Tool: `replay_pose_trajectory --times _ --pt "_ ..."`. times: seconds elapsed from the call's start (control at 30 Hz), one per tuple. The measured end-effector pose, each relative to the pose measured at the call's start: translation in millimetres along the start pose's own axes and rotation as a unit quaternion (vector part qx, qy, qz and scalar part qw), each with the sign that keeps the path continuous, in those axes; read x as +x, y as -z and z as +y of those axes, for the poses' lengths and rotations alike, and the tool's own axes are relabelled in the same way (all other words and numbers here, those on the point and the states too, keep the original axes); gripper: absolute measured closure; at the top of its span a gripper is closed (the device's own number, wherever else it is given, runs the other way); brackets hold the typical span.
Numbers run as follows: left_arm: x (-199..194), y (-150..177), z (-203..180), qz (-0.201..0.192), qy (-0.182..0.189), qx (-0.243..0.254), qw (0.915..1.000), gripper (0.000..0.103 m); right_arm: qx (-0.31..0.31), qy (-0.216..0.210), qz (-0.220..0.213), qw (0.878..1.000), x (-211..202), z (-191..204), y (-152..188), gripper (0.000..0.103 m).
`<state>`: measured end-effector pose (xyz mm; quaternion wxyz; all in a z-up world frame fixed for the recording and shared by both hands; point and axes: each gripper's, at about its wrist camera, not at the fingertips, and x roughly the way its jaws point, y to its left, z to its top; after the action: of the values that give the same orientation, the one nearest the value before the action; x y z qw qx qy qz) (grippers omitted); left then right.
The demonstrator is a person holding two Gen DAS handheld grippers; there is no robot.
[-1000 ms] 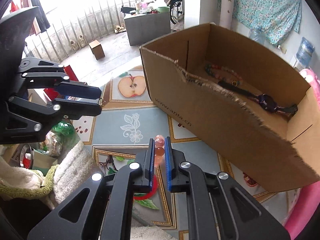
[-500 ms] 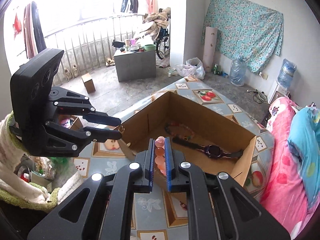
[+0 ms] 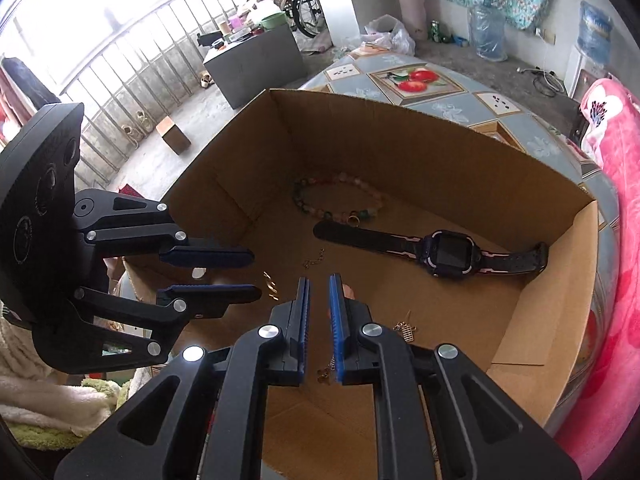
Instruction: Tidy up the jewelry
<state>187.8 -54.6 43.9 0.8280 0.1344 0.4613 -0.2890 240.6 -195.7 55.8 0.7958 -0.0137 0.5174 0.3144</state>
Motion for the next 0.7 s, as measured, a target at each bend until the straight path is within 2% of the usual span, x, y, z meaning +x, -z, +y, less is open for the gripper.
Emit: replay_pose_trajectory --times 0.17,0.23,0.3,0.37,0.43,0.5,0.53,0.57,0.6,0.7 --pt "-4.5 6.3 3.6 -0.001 -0.001 -0.014 0.9999 0.083 0.016 -0.008 -0.023 1.0 -10.9 -4.5 1.7 0.092" --pt "-14.1 9.7 6.5 -0.014 0.005 -0.023 0.9996 0.083 0.02 -0.005 -0.037 0.999 -21.7 -6.4 4.7 0.092" --pt "-26.0 13.5 10.5 -0.027 0.003 -0.035 0.999 0.076 0.029 0.001 -0.054 0.998 -35.1 -9.9 9.4 0.092" --pt "-40.5 18.1 14.0 -0.046 -0.002 -0.046 0.9979 0.074 0.049 0.01 -0.072 0.996 -50.9 -16.8 16.8 0.087" --pt "-55.4 23.1 19.5 -0.064 -0.014 -0.062 0.9959 0.064 0.071 0.028 -0.096 0.992 -69.3 -24.6 27.4 0.071" --pt "-71.1 29.3 26.3 -0.084 -0.038 -0.08 0.9925 0.053 0.092 0.045 -0.118 0.988 -86.9 -32.0 40.4 0.067" --pt "-76.8 31.2 29.0 -0.092 -0.051 -0.088 0.9906 0.05 0.105 0.052 -0.129 0.985 -95.5 -35.9 48.4 0.062" --pt "-81.9 33.7 33.4 -0.1 -0.063 -0.099 0.988 0.04 0.118 0.06 -0.139 0.981 -102.7 -40.0 56.4 0.058" --pt "-84.8 36.6 38.2 -0.105 -0.072 -0.113 0.9854 0.032 0.133 0.067 -0.147 0.978 -108.2 -44.8 65.1 0.048" --pt "-76.2 43.8 50.4 -0.084 -0.077 -0.156 0.9812 0.024 0.181 0.076 -0.147 0.969 -110.2 -60.2 89.0 0.043"
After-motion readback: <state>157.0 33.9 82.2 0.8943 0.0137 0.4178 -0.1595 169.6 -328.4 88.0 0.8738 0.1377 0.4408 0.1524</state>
